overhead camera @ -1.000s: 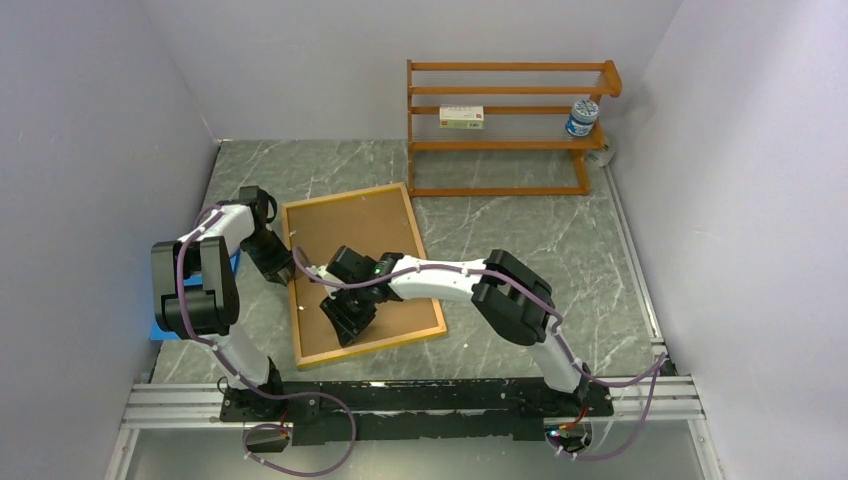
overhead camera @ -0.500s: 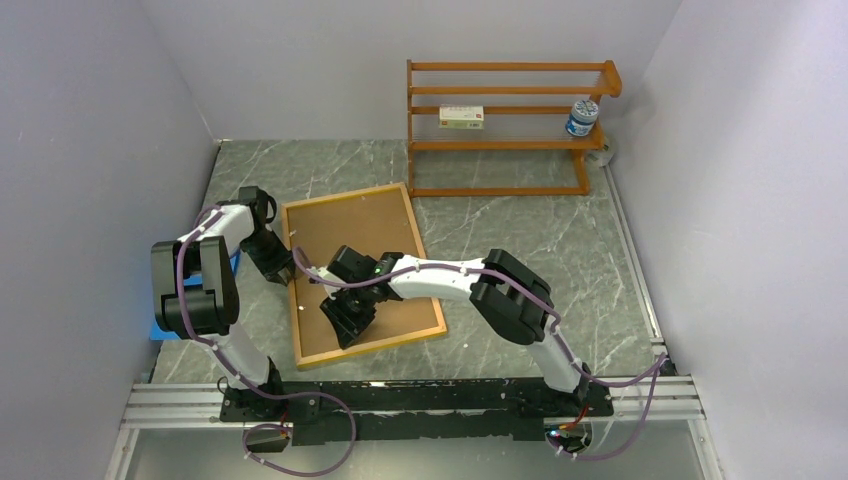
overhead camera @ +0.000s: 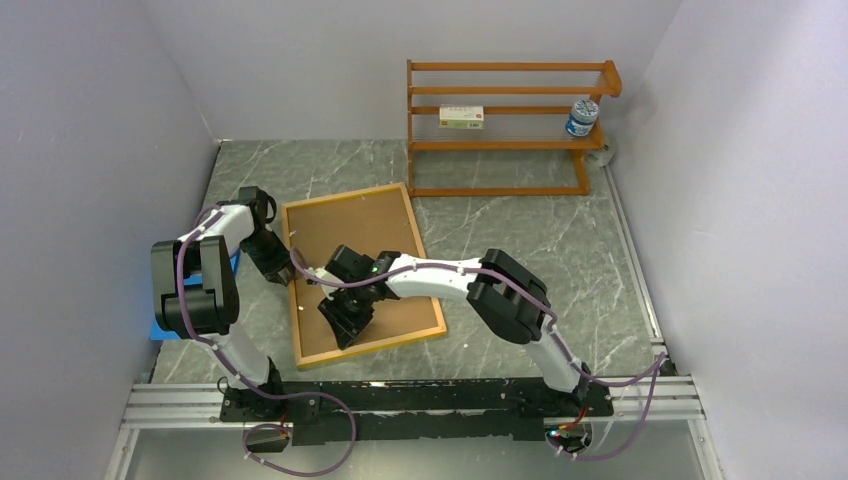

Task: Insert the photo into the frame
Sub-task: Install the photo frame at the center of the board.

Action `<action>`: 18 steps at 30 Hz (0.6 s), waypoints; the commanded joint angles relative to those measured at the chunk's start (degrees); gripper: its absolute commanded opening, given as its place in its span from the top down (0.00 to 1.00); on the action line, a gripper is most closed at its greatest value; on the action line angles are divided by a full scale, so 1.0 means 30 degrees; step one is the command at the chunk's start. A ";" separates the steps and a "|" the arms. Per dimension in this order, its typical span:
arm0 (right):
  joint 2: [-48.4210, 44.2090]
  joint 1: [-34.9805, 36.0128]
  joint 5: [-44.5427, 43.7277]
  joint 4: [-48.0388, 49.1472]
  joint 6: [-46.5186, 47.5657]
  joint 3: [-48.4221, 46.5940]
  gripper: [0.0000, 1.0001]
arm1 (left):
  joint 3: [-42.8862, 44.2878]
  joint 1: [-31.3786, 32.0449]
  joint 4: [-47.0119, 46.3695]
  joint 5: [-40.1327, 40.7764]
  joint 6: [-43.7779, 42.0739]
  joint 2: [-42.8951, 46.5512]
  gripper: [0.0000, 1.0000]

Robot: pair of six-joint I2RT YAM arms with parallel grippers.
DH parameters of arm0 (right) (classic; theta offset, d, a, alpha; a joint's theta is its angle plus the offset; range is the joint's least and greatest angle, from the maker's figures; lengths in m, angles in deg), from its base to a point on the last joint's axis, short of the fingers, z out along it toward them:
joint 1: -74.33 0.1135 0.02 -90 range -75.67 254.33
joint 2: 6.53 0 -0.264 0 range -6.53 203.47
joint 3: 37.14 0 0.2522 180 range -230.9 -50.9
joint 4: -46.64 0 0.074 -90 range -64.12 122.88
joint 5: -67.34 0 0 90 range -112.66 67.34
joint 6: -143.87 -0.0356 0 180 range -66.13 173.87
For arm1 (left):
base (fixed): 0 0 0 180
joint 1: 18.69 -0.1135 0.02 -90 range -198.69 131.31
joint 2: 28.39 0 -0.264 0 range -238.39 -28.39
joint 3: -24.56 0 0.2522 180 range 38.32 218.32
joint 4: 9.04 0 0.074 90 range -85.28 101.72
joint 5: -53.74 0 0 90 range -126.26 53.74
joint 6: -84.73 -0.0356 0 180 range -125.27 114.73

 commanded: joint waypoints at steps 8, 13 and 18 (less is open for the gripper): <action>0.0397 0.0352 -0.0954 -0.0513 0.0071 -0.1218 0.63 | -0.0184 -0.0067 0.0072 0.0192 0.0025 -0.0484 0.65; 0.0495 0.0435 -0.0789 -0.0726 0.0370 -0.0187 0.63 | -0.0101 -0.0067 0.0073 0.0167 -0.0013 -0.0562 0.65; 0.0116 0.0443 -0.0828 -0.0980 0.0504 0.0574 0.63 | -0.0019 -0.0068 0.0062 0.0060 -0.0022 -0.0703 0.65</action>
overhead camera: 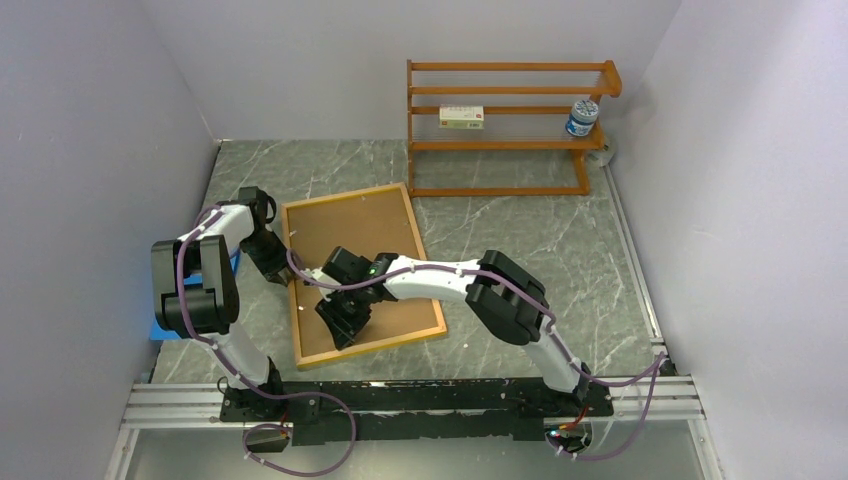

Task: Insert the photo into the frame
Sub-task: Install the photo frame at the center of the board.

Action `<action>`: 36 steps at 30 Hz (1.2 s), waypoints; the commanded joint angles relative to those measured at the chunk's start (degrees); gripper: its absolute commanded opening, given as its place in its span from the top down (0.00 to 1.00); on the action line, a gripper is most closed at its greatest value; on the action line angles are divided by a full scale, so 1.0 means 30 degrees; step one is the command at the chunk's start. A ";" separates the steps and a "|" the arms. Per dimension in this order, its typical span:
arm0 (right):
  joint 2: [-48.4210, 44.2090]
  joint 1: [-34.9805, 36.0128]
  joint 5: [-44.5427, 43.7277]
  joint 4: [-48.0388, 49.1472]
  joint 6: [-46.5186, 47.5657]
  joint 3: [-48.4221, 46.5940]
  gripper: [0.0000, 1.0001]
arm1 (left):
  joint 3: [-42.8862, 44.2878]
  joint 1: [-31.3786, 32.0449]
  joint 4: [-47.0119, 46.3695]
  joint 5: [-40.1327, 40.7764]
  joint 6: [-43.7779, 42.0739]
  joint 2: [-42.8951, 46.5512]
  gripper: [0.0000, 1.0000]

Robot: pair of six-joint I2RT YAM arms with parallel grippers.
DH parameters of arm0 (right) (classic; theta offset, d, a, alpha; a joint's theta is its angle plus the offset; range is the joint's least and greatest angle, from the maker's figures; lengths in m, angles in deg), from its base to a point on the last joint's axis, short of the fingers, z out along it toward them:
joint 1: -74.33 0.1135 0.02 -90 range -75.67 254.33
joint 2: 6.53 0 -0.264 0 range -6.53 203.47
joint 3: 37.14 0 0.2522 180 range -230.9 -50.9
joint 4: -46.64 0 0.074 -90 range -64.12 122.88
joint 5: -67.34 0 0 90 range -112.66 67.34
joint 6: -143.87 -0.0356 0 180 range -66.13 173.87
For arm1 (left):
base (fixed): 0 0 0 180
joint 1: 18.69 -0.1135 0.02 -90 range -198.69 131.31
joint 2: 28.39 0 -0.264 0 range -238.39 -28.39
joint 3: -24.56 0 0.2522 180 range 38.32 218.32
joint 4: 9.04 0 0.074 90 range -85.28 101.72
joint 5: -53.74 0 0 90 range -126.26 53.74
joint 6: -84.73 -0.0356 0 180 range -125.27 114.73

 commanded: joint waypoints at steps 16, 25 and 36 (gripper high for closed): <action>-0.0524 0.0256 0.0106 -0.1595 0.1035 0.1440 0.63 | 0.0147 -0.0045 0.0021 0.0155 -0.0018 -0.0866 0.66; -0.0891 0.0374 -0.0271 -0.1628 0.1025 0.2302 0.64 | 0.0070 -0.0045 -0.0042 0.0148 0.0092 -0.0837 0.66; -0.0770 0.0493 0.0147 -0.2313 0.1890 0.2105 0.63 | 0.0112 -0.0067 0.0062 0.0355 0.0145 -0.0835 0.65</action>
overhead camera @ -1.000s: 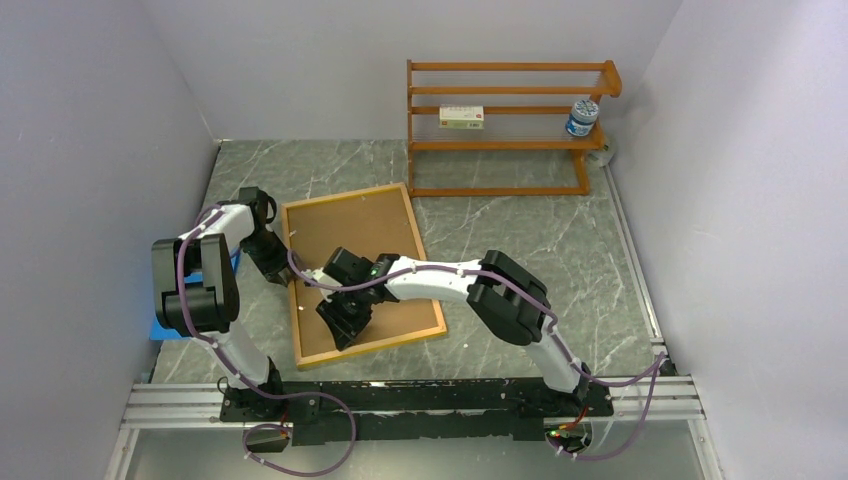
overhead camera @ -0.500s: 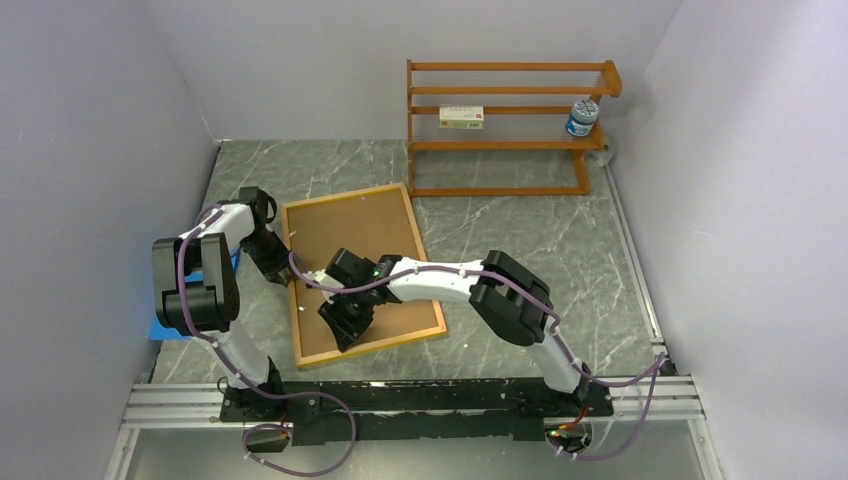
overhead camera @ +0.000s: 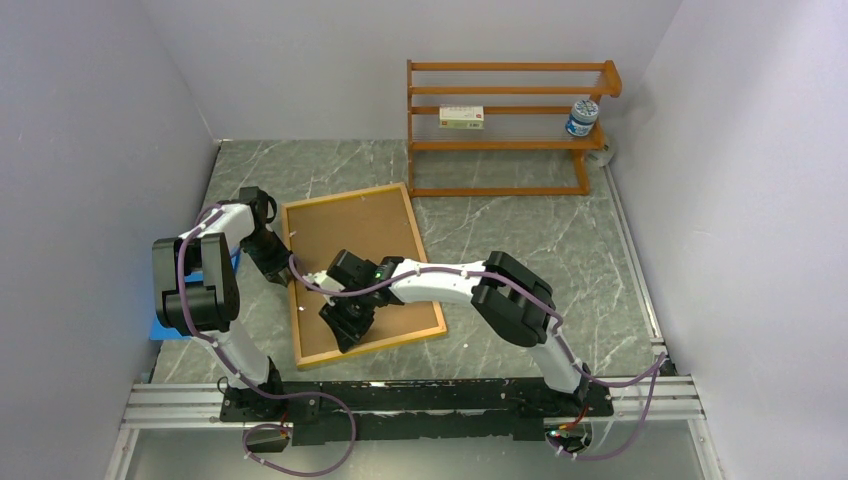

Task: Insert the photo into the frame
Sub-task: Install the photo frame at the center of the board.

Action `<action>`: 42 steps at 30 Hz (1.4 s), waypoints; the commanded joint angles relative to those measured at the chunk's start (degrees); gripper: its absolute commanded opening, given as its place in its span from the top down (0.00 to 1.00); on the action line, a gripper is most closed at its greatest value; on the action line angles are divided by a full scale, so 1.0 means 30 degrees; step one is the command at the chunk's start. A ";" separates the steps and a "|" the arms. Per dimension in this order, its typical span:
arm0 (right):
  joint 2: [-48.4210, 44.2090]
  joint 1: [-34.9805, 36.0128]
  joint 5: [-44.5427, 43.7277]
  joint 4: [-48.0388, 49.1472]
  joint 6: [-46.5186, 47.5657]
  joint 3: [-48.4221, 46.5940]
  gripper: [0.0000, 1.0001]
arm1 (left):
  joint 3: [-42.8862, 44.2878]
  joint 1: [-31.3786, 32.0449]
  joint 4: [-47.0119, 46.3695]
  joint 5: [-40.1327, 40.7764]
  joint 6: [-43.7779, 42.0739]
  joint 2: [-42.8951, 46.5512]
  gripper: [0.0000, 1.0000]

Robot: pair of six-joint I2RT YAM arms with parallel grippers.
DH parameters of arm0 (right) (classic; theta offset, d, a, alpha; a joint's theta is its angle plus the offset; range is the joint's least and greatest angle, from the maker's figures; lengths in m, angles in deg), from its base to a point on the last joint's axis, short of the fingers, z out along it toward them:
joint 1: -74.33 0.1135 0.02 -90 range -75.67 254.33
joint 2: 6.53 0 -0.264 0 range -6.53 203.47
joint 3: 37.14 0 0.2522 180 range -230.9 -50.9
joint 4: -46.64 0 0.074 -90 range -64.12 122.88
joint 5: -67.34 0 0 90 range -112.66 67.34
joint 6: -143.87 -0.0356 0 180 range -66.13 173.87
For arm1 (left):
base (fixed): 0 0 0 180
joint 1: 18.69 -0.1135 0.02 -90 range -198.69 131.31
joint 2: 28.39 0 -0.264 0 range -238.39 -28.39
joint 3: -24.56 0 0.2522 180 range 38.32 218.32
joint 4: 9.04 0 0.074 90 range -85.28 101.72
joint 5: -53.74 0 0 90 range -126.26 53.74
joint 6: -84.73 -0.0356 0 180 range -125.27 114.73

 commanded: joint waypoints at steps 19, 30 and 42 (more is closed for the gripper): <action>0.0956 0.0491 -0.0339 -0.6906 0.4162 -0.1053 0.77 | 0.0561 -0.0204 0.0344 0.0823 -0.0245 -0.0969 0.65; -0.2088 0.0367 -0.6091 -0.3431 0.0500 -0.0301 0.50 | 0.0400 -0.0418 -0.0078 -0.0502 -0.0128 0.0488 0.53; -0.6062 -0.1478 -1.3691 -0.0765 -0.5402 0.2286 0.44 | -0.0488 -0.0442 -0.0736 -0.1535 0.0125 0.2210 0.34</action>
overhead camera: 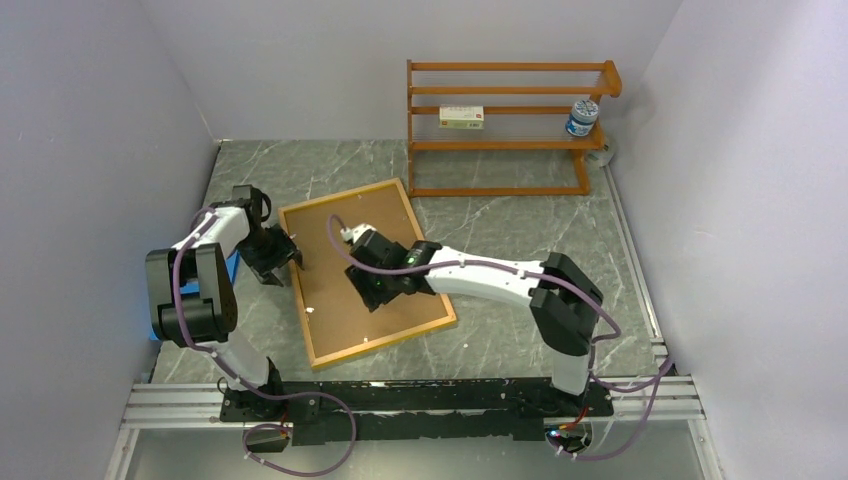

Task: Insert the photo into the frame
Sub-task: Install the photo frame at the center of the board.

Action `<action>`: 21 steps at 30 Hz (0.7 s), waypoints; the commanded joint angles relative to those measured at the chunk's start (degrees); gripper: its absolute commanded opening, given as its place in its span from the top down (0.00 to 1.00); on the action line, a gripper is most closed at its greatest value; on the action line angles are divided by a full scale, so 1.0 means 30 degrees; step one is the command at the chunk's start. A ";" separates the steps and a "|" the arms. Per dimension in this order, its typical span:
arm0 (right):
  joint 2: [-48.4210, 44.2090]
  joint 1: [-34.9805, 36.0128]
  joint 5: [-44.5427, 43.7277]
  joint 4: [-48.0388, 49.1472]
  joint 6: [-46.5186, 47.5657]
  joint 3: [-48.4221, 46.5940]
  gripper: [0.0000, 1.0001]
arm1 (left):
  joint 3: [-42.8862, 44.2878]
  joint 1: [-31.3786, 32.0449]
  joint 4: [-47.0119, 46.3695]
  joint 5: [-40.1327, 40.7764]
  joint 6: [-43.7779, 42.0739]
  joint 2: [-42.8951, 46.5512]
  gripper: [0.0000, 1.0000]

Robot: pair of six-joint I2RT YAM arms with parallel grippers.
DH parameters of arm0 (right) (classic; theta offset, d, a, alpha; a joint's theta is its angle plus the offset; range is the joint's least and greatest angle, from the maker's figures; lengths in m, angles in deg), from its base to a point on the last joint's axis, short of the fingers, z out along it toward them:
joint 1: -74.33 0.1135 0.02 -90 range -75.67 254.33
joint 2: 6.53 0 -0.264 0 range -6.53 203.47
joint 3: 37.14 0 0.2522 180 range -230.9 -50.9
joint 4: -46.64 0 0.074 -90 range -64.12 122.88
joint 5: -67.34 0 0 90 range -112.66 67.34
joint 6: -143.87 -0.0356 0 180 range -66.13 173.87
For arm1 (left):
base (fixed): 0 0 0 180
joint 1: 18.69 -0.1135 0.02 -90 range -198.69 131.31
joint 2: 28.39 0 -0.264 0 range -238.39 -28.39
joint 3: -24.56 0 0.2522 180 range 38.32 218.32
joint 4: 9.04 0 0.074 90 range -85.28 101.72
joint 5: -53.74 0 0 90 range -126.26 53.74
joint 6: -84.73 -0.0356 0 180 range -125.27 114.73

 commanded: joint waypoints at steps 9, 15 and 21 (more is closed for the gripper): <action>-0.1545 -0.4433 -0.6596 -0.2210 -0.5961 0.1089 0.35 | -0.1236 -0.0108 -0.0667 -0.0732 0.0340 0.2406 0.21; -0.0990 -0.6365 -0.7139 -0.2917 -0.5514 0.1358 0.30 | -0.2505 -0.0114 -0.1166 -0.1842 0.0831 0.3061 0.26; -0.0402 -0.6831 -0.5616 -0.2073 -0.4462 0.1497 0.31 | -0.3522 -0.0118 -0.1583 -0.2497 0.1138 0.3194 0.35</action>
